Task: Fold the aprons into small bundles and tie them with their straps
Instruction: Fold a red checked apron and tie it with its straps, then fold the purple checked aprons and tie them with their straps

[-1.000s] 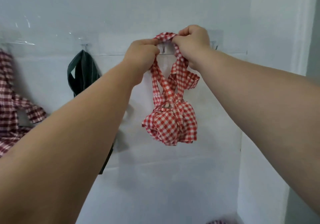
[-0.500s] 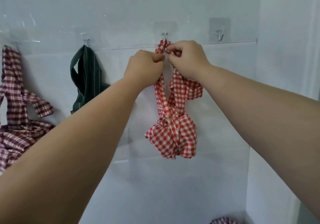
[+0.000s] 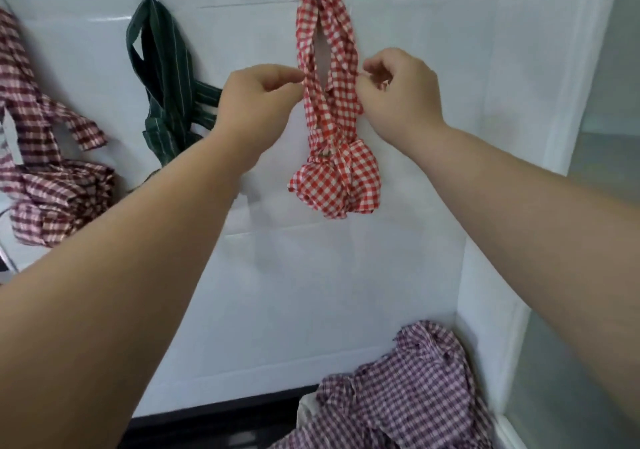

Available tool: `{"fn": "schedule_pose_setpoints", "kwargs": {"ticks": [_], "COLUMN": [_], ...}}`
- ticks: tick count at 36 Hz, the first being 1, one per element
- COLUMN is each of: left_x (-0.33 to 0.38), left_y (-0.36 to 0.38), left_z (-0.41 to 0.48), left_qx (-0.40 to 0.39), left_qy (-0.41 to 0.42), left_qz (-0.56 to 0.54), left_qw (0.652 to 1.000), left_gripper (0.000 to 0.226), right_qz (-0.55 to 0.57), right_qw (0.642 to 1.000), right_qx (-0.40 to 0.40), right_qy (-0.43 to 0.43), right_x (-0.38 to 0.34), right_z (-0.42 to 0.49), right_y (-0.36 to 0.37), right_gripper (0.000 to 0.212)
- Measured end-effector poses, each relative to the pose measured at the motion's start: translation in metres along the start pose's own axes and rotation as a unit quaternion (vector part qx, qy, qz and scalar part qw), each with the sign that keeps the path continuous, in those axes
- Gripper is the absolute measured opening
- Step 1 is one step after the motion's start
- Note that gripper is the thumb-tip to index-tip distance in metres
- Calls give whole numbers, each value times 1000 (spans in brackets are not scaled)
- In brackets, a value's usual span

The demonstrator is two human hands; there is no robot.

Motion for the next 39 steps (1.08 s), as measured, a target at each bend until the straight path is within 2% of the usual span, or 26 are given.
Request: {"fn": "schedule_pose_setpoints", "kwargs": {"ticks": [6,14,20,26,28,32,35,37,39], "left_x": [5,-37,-115,-181,-201,-238,-258,-264,-274], "left_y": [0,15,59,119,137,170,190,199,203], "left_z": [-37,-119,-228,-334,-362,-419,-466,-485,-490], "left_qx": [-41,-119,-213,-318,-376,-495,-557,-556,-512], "left_qy": [-8,-50,-155,-262,-262,-279,-348,-396,-429], "left_qz": [-30,-56,-41,18,87,208,214,184,171], "left_qw": [999,990,964,911,885,796,723,707,725], "left_gripper": [20,17,19,20,34,72,99,109,109], "right_qz": [1,22,16,-39,-51,-95,-112,-111,-101], "right_qw": [998,985,954,896,869,825,805,794,785], "right_qx": [-7,-49,-137,-258,-293,-367,-407,-424,-440], "right_qy": [62,162,266,360,395,419,418,422,424], "right_x": [-2,19,66,139,160,189,209,217,224], "right_z": [-49,-140,-258,-373,-404,-447,-471,-482,-487], "right_y": [-20,-10,17,30,30,34,37,37,42], "right_gripper": [11,7,15,26,31,41,50,57,65]}}
Point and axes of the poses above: each hand's wrist, its own z-axis towards the middle knuckle, its own y-axis out of the palm, x = y × z, the point moved 10 cm from there along z, towards the middle knuckle, and after that the axes turned 2 degrees about z, right-handed, at the moved point
